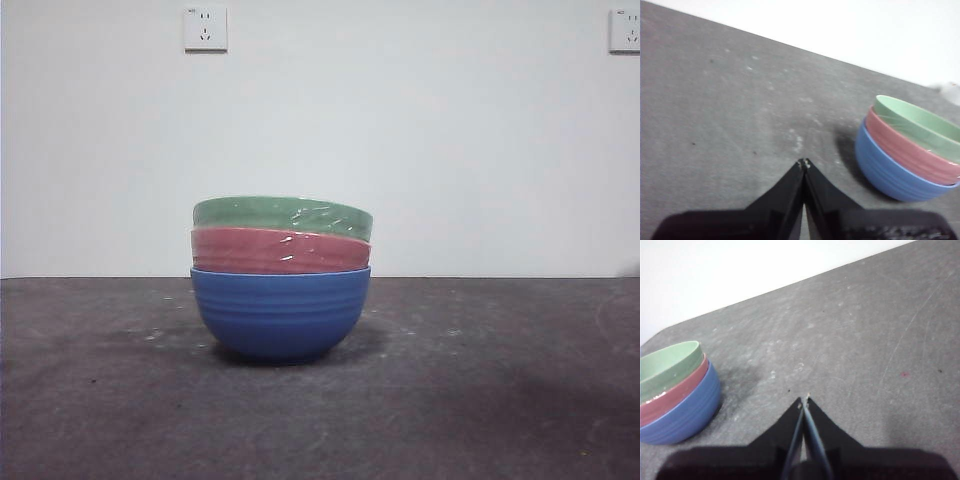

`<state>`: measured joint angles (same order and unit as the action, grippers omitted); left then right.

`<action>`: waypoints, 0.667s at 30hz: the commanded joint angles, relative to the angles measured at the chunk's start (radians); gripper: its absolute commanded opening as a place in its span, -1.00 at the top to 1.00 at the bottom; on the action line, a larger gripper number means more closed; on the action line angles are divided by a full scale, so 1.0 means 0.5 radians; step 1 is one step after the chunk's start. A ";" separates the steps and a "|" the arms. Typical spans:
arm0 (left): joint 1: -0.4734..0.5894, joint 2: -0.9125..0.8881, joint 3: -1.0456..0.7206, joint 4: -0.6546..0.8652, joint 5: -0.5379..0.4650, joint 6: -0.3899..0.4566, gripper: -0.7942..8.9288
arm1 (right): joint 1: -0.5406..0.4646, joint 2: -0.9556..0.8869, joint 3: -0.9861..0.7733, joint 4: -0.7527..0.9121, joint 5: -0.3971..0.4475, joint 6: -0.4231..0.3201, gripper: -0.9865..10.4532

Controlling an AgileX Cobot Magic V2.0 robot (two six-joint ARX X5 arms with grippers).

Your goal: Pick up the green bowl on the top,put the green bowl on the left,pick up the red bowl in the middle,put the red bowl on the right

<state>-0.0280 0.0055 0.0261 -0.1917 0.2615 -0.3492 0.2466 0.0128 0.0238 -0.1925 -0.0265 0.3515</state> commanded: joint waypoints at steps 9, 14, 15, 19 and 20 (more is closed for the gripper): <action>0.006 0.201 0.349 -0.186 0.030 -0.134 0.85 | -0.005 0.253 0.407 -0.204 0.002 0.120 0.84; 0.006 0.512 0.627 -0.208 0.133 0.003 0.85 | -0.005 0.539 0.710 -0.294 -0.002 0.044 0.84; 0.006 0.587 0.690 -0.218 0.168 0.050 0.85 | -0.005 0.603 0.774 -0.314 -0.005 0.011 0.84; 0.004 0.895 0.954 -0.306 0.314 0.237 0.85 | -0.005 0.849 1.006 -0.384 -0.103 -0.153 0.84; 0.004 0.961 1.012 -0.336 0.355 0.287 0.85 | -0.005 0.900 1.048 -0.395 -0.129 -0.187 0.84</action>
<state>-0.0280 0.4561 0.5106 -0.3531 0.4187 -0.2836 0.2466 0.4427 0.5285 -0.3912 -0.0799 0.3134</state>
